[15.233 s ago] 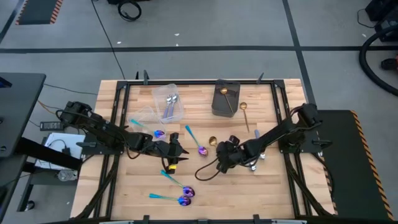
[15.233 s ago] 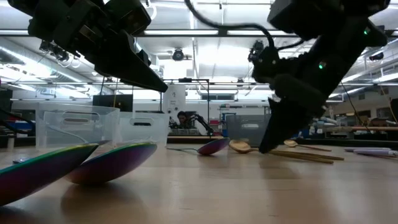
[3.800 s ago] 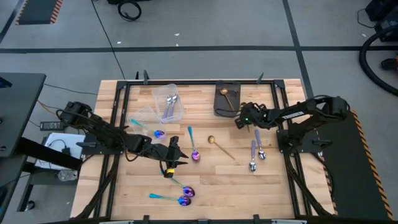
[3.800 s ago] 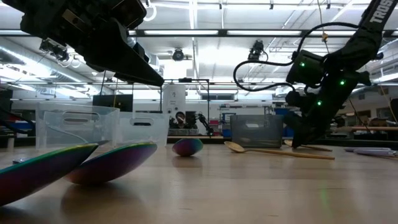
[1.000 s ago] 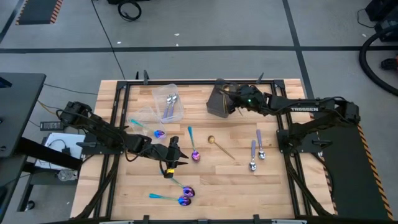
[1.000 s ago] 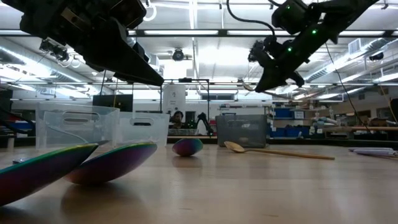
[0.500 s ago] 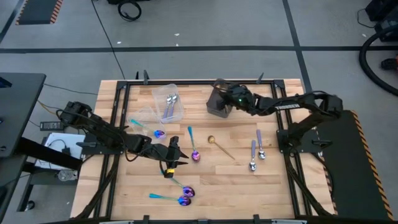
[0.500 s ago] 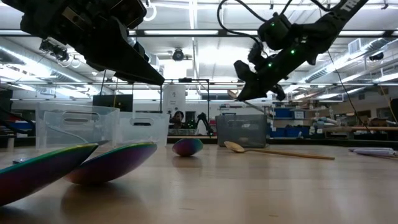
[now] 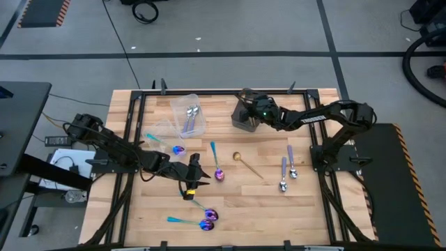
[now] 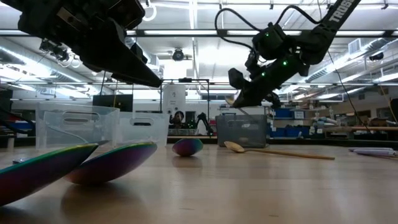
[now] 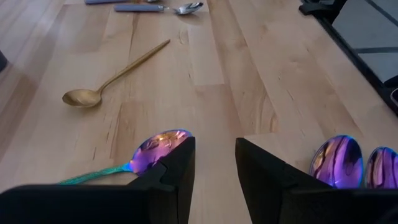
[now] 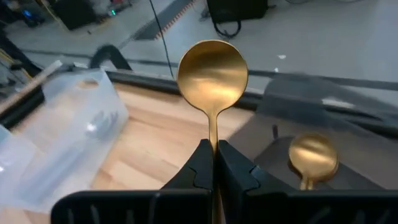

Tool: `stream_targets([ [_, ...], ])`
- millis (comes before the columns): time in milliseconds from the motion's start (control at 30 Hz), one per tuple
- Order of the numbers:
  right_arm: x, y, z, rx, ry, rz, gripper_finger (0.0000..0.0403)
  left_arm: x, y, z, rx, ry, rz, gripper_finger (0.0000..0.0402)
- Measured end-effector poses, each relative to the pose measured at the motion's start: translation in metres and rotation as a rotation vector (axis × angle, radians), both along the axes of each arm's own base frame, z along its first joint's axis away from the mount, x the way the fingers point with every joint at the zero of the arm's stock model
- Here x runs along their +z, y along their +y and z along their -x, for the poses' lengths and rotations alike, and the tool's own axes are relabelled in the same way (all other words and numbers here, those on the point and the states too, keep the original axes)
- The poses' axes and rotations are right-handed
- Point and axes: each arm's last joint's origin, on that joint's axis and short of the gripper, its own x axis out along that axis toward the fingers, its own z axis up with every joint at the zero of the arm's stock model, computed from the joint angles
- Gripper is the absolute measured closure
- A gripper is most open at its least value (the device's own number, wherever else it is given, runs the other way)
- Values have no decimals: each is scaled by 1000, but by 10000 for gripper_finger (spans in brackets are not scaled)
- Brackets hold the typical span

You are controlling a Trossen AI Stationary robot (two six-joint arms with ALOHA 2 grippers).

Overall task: Sort silverware by color (type)
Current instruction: Put the gold spoon into the black bin

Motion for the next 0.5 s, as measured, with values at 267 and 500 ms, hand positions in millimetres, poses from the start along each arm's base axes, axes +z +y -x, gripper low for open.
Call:
stream_targets([
  [267, -8, 1, 3, -26, 82, -20, 390, -1, 0, 0, 3, 8, 1, 278],
  [500, -13, -5, 10, -67, 120, -70, 388, -1, 0, 0, 3, 8, 1, 278],
])
